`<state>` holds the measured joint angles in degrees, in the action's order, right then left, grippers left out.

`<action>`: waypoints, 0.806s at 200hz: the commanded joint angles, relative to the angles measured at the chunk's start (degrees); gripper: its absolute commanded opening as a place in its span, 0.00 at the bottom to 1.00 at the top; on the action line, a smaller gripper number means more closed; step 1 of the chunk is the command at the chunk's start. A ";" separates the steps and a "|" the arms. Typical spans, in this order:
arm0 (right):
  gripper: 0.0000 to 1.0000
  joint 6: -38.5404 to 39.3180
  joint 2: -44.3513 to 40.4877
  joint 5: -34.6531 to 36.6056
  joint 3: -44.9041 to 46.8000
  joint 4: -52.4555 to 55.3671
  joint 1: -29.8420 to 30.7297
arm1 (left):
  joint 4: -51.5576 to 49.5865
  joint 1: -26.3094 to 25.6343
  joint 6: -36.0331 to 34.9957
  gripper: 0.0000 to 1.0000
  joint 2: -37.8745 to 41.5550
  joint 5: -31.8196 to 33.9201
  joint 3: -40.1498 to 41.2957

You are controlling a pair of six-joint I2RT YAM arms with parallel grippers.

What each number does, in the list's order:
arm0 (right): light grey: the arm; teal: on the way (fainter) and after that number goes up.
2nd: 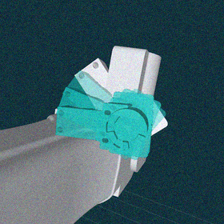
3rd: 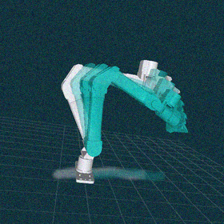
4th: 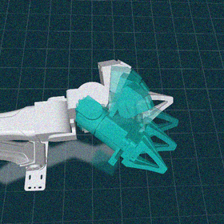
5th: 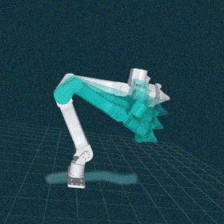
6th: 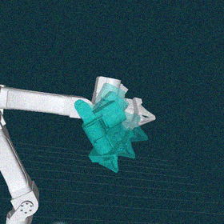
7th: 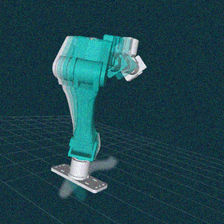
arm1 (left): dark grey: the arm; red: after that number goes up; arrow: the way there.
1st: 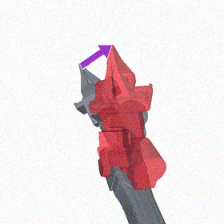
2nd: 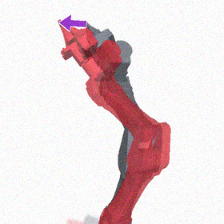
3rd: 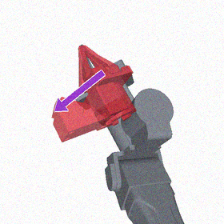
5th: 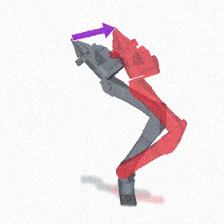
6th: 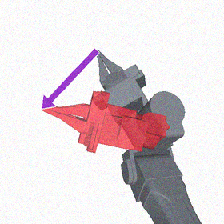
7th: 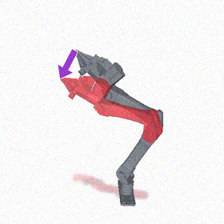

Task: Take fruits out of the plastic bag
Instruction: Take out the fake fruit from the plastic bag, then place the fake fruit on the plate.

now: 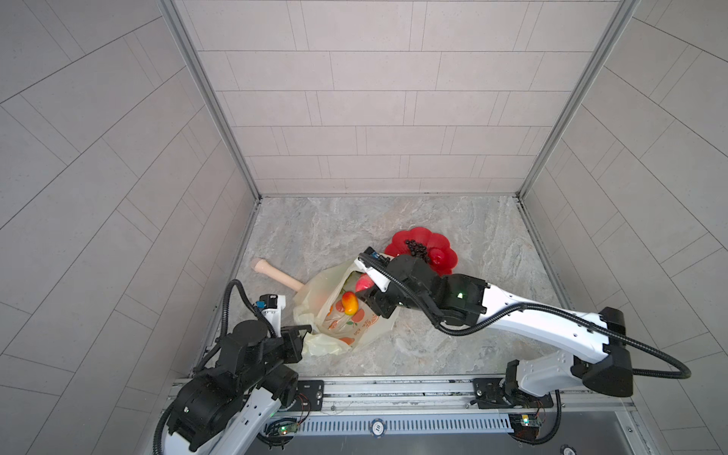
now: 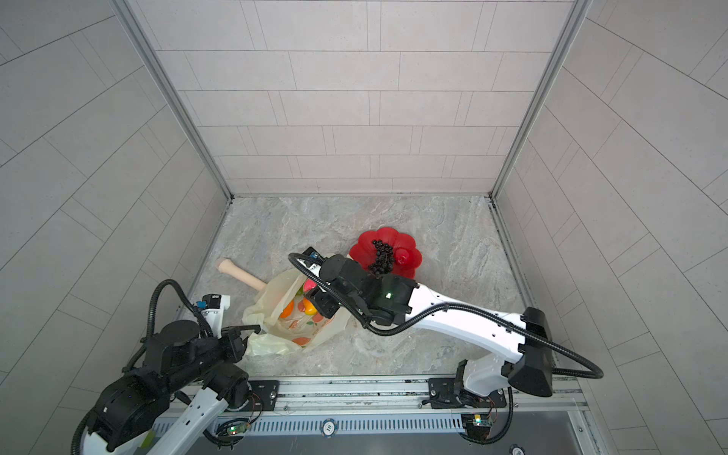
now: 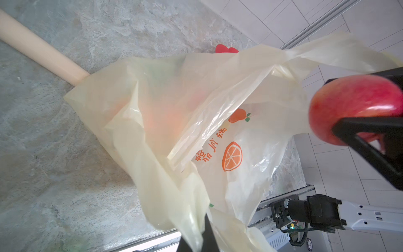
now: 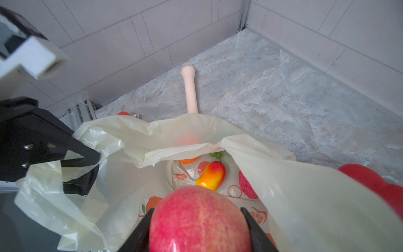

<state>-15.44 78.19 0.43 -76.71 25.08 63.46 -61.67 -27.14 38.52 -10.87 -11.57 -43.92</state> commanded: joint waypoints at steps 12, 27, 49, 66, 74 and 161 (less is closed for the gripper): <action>0.45 -1.13 -5.79 1.34 -0.64 2.86 -3.57 | 3.39 0.02 -0.70 0.03 0.15 1.06 0.46; 0.45 -1.83 -7.85 1.89 -0.73 4.04 -6.39 | 3.33 0.06 -0.65 0.03 0.31 1.14 0.58; 0.45 -2.14 -10.17 3.67 -0.73 5.77 -11.37 | 2.63 -0.02 -0.99 0.03 0.89 1.87 0.59; 0.45 -1.12 -10.74 5.66 -0.64 7.04 -15.07 | 2.18 0.04 -0.99 0.03 1.34 2.01 0.59; 0.45 -1.16 -10.54 5.90 -0.81 7.93 -17.06 | 2.00 0.03 -0.99 0.03 1.60 2.04 0.54; 0.45 0.98 4.61 2.19 0.92 2.75 -30.15 | 0.69 0.04 -1.54 0.03 2.00 2.86 -0.33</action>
<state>-16.51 76.29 3.77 -76.34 29.80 33.95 -60.23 -27.14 37.82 -9.34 -9.96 -43.79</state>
